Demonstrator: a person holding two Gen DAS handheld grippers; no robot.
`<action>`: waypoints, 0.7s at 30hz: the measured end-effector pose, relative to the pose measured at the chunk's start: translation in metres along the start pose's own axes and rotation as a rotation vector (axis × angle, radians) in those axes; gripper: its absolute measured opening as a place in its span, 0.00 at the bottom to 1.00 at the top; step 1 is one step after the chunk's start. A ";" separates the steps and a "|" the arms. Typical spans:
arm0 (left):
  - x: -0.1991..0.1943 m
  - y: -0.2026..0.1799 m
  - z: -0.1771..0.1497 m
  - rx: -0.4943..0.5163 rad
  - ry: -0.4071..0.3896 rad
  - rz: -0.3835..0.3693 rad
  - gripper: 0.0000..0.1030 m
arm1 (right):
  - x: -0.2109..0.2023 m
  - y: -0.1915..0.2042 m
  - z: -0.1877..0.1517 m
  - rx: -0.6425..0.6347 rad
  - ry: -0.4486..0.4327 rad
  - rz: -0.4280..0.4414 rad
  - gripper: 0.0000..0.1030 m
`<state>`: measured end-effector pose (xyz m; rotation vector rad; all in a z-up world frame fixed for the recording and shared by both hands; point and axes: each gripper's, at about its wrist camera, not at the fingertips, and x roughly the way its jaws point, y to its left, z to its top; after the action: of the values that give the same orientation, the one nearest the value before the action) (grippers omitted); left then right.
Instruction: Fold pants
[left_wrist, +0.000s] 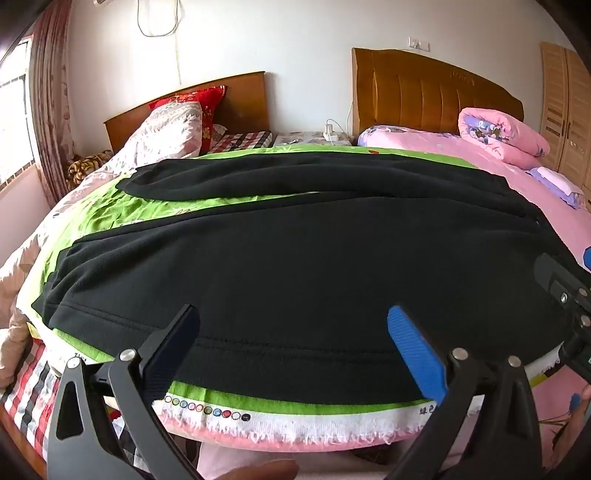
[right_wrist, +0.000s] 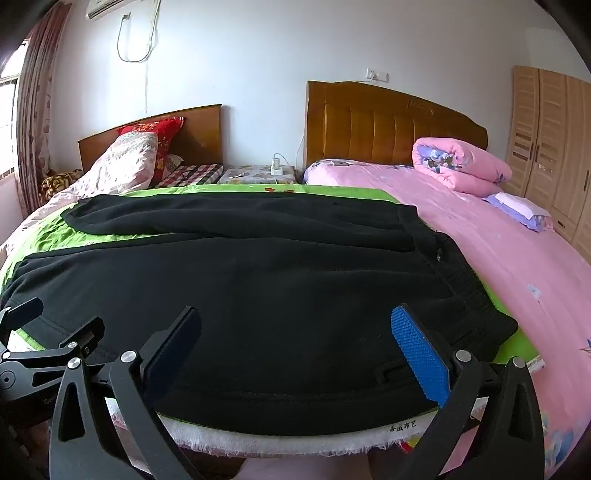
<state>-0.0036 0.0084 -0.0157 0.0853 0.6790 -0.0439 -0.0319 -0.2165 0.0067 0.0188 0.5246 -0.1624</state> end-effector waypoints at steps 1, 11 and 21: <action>0.000 0.001 -0.001 -0.001 0.001 0.000 0.99 | 0.000 0.000 -0.002 0.002 -0.004 0.000 0.96; 0.000 0.004 0.006 -0.020 0.016 -0.001 0.99 | 0.002 0.003 -0.006 -0.004 -0.003 0.014 0.96; 0.001 0.009 0.005 -0.038 0.017 -0.019 0.99 | 0.003 0.002 -0.007 0.003 0.008 0.023 0.96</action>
<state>0.0009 0.0168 -0.0124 0.0425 0.6971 -0.0484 -0.0325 -0.2146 -0.0009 0.0281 0.5322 -0.1403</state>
